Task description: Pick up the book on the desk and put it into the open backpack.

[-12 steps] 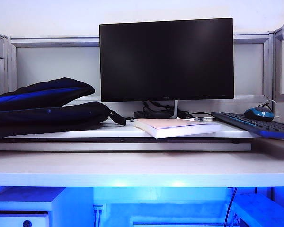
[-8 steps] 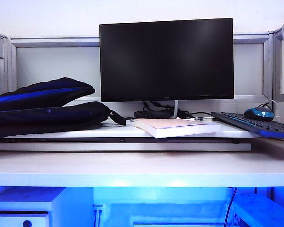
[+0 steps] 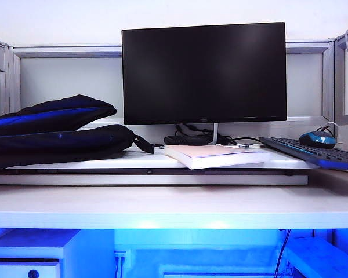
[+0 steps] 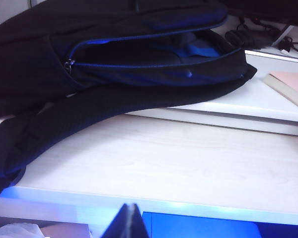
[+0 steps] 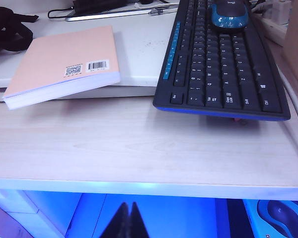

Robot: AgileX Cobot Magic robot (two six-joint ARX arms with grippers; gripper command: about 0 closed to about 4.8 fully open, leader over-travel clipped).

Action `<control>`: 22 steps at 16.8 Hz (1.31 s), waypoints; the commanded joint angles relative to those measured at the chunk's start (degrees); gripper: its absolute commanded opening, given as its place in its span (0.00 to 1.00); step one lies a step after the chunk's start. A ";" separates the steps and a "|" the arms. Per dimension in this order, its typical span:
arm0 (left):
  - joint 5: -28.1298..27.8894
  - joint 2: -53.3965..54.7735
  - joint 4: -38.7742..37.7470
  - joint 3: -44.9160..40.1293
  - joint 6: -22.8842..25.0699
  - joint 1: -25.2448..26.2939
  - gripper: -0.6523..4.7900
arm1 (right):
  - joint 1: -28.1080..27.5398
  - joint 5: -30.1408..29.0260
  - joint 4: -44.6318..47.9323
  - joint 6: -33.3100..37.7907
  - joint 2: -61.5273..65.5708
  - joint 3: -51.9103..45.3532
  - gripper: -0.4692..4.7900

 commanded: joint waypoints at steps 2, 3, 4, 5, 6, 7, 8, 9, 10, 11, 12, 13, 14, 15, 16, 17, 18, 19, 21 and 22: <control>2.10 0.02 3.06 0.00 -1.18 0.07 0.12 | -0.04 -0.42 -0.20 1.29 -0.04 0.61 0.08; 3.58 0.02 4.76 0.02 -1.27 0.07 0.12 | -0.07 -1.33 -0.24 1.68 -0.04 0.90 0.08; 7.04 0.02 8.28 0.04 -2.73 0.07 0.12 | -0.04 -3.26 0.20 2.03 -0.04 1.38 0.08; 8.52 0.02 9.92 0.04 -4.22 0.07 0.12 | -0.04 -4.28 0.70 2.03 -0.04 1.66 0.08; 9.46 0.02 10.91 0.07 -4.92 0.07 0.14 | -0.02 -5.16 0.98 2.03 -0.04 1.88 0.08; 10.78 0.02 12.26 0.07 -5.60 0.07 0.29 | -0.04 -6.51 1.97 2.03 -0.09 2.10 0.08; 11.47 0.02 13.18 0.07 -6.54 0.07 0.43 | -0.02 -7.74 2.86 2.03 -0.11 2.27 0.08; 11.43 0.02 13.88 0.09 -8.15 0.07 0.54 | -0.02 -8.96 3.65 2.05 -0.11 2.64 0.10; 11.41 0.00 14.47 0.09 -10.10 0.07 0.63 | -0.02 -10.25 5.31 2.05 -0.11 2.80 0.15; 11.41 0.02 14.78 0.11 -12.41 0.07 0.71 | -0.02 -11.39 7.30 2.05 -0.13 2.80 0.23; 11.41 0.00 15.06 0.13 -15.19 0.07 0.79 | -0.02 -12.35 9.07 2.16 -0.13 2.84 0.32; 11.41 0.00 15.34 0.13 -17.05 0.07 0.84 | -0.02 -12.57 9.79 2.32 -0.13 2.97 0.38; 11.39 0.02 16.52 0.13 -21.90 0.07 0.95 | -0.02 -12.57 10.12 2.51 -0.13 3.63 0.50; 11.39 0.02 17.86 0.13 -25.79 0.07 1.00 | -0.02 -12.57 10.10 2.51 -0.13 4.11 0.55; 11.37 0.02 20.02 0.13 -30.45 0.07 1.00 | -0.02 -12.59 10.40 2.78 -0.13 4.96 0.63; 11.34 0.02 22.34 0.13 -33.97 0.07 1.00 | -0.02 -12.83 11.17 4.00 -0.13 5.62 0.71; 11.13 0.02 24.87 0.17 -36.92 0.07 1.00 | -0.02 -12.98 12.68 5.81 -0.13 6.12 0.79; 10.54 0.02 27.50 0.74 -39.89 0.07 1.00 | -0.02 -12.96 15.61 9.14 -0.11 6.58 0.80; 8.55 0.02 27.89 2.58 -42.25 0.07 1.00 | -0.02 -12.31 19.34 13.86 0.07 6.97 0.80; 7.69 0.02 27.93 3.85 -43.78 0.07 1.00 | -0.02 -12.33 21.14 15.58 0.26 6.97 0.80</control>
